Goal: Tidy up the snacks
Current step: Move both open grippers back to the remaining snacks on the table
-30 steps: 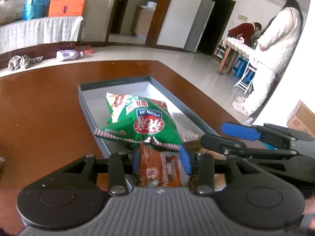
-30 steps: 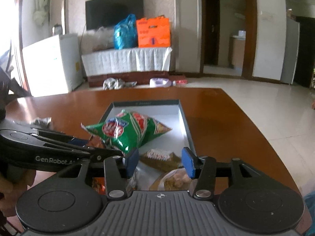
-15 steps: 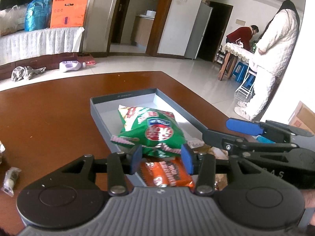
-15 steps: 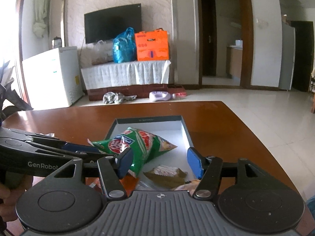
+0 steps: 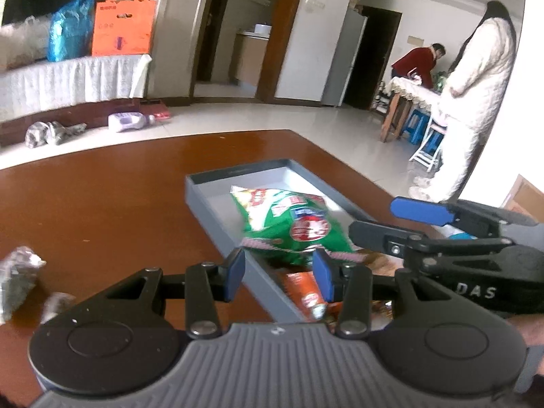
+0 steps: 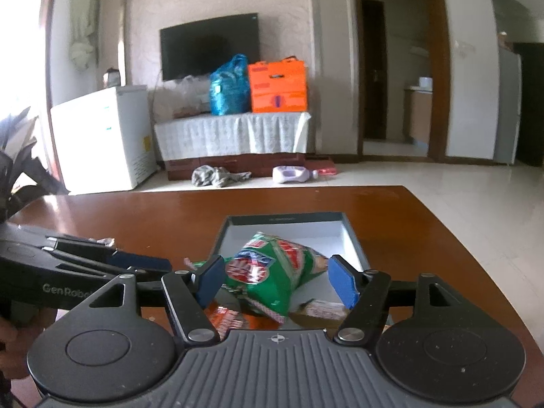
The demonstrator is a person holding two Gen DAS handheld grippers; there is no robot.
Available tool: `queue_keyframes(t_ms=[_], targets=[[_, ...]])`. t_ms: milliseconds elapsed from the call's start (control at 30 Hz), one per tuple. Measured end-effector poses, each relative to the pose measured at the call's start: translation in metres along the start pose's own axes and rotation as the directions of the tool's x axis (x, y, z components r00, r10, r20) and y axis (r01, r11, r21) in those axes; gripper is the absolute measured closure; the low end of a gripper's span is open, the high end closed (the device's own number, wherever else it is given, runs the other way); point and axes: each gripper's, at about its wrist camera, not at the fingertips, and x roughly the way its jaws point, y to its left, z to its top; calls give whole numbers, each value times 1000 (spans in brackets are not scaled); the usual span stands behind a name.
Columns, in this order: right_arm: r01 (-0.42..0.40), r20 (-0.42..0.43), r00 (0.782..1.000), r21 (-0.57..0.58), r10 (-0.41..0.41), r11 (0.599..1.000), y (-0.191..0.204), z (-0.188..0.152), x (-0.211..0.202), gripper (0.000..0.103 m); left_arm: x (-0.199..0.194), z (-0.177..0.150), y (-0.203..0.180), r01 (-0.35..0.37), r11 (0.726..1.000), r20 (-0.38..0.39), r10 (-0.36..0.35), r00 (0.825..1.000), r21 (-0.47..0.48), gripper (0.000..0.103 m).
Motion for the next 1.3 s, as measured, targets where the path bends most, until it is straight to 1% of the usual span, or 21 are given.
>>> queue_keyframes(t_ms=[200, 367, 567, 833, 933, 1133, 1300], targets=[[-36, -6, 999, -28, 36, 999, 21, 3, 3, 32, -18, -4, 20, -82, 997, 3, 82, 997, 11, 60], [-59, -15, 998, -40, 59, 997, 36, 6, 7, 31, -37, -7, 39, -146, 989, 13, 146, 989, 7, 60], [-91, -32, 996, -68, 89, 994, 59, 8, 13, 30, -58, -11, 67, -260, 965, 23, 259, 966, 45, 60], [-138, -68, 989, -103, 132, 985, 95, 9, 25, 27, -89, -17, 116, -360, 933, 24, 360, 933, 0, 60], [-154, -83, 986, -114, 145, 981, 106, 7, 30, 27, -98, -21, 133, -379, 925, 16, 380, 925, -23, 60], [-181, -109, 980, -132, 167, 975, 127, 8, 40, 25, -109, -25, 153, -389, 920, 5, 390, 921, -45, 60], [-200, -125, 975, -135, 184, 970, 142, 7, 48, 25, -110, -27, 166, -402, 914, -8, 402, 916, -63, 60]])
